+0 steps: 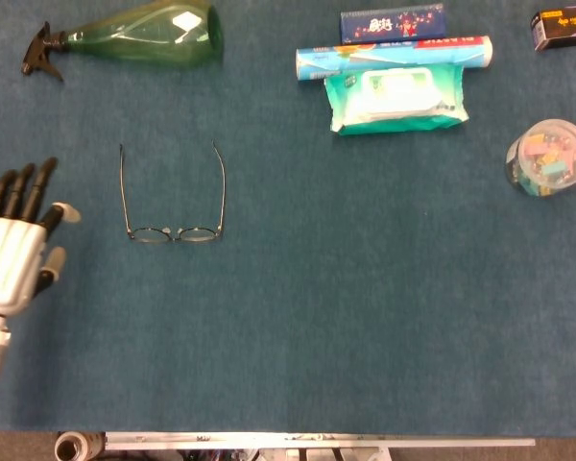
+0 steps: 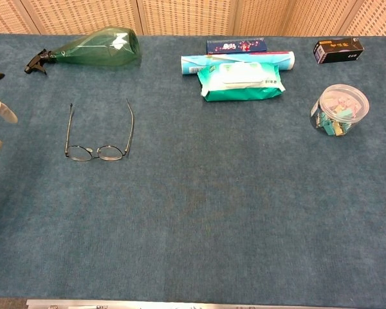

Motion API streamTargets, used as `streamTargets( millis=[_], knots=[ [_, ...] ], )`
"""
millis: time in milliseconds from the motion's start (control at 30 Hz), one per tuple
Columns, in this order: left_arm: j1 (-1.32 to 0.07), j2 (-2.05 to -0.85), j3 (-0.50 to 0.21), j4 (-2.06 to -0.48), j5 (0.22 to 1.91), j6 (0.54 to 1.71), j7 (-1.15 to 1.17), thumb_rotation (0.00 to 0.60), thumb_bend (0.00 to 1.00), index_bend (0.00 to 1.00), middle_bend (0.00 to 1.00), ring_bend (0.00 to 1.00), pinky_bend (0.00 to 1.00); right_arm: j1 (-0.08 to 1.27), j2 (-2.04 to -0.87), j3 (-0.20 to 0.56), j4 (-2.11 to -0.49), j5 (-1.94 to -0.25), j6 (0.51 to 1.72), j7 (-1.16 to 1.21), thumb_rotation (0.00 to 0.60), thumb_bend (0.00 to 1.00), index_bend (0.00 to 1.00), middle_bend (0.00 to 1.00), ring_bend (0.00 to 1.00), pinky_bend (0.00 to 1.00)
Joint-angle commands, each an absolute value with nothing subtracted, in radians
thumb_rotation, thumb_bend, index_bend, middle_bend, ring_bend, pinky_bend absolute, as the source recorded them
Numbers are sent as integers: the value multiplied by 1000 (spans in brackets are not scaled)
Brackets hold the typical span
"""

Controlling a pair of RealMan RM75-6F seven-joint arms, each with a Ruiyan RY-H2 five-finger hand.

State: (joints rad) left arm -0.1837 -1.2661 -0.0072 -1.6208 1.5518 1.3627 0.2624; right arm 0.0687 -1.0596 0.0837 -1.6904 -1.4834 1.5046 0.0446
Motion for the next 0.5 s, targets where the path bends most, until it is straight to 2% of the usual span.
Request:
streamTargets(
  millis=[33, 167, 267, 500],
  knots=[
    [-227, -1222, 4, -1688, 1554, 1290, 274, 600, 323, 370, 21, 6, 72, 62, -1055, 84, -1695, -1489, 1515, 49, 600, 324, 523, 372, 225, 282],
    [-260, -1186, 9, -1752, 1539, 1224, 294, 600, 359, 370, 0, 1, 72, 58, -1051, 83, -1699, -1493, 1521, 53, 600, 324, 522, 372, 225, 282],
    [-277, -1167, 8, -1786, 1523, 1192, 304, 600, 511, 364, 0, 0, 71, 57, -1050, 84, -1700, -1494, 1524, 57, 600, 324, 523, 372, 225, 282],
    [-333, -1129, 5, -1894, 1409, 1074, 417, 600, 688, 321, 0, 0, 57, 59, -1046, 88, -1699, -1488, 1517, 66, 600, 324, 523, 372, 225, 282]
  ],
)
